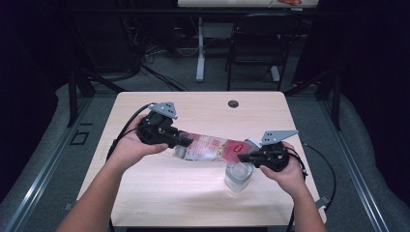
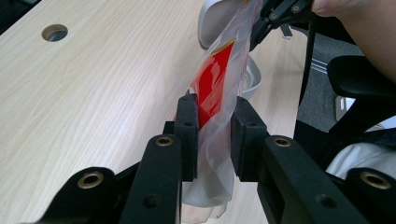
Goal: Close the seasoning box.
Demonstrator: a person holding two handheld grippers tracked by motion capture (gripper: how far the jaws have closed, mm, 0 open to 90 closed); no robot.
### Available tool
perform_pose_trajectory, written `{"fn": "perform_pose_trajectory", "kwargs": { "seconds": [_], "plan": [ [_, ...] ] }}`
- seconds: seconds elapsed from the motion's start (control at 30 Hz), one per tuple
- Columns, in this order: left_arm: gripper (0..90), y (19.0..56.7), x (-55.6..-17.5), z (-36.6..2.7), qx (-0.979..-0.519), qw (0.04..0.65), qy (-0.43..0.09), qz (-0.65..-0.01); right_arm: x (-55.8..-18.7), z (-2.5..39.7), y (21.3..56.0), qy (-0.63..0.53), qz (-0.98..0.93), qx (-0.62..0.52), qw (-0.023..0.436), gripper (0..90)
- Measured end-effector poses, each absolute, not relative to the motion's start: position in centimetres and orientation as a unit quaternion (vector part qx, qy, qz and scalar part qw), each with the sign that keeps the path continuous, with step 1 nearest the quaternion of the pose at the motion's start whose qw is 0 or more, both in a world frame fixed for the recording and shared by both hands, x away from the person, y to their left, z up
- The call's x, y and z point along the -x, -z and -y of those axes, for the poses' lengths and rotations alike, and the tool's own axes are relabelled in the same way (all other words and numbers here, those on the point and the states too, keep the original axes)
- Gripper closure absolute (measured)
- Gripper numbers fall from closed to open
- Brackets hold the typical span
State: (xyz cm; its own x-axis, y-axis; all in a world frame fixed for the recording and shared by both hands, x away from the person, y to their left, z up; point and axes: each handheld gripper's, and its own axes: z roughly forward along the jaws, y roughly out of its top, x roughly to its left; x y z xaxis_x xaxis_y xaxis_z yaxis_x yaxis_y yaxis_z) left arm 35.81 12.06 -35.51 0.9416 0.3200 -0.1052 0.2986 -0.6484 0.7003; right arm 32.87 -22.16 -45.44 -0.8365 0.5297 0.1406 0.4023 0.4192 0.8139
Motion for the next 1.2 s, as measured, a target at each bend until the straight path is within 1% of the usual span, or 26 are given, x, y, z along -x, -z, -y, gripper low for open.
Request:
{"fn": "perform_pose_trajectory", "kwargs": {
  "seconds": [1.2],
  "plan": [
    [75.2,35.15,-35.93,-11.51,-0.908,0.384,-0.01,-0.167,-32.96,22.23,45.66,-0.46,-0.84,-0.28,0.069,88.3]
  ]
}}
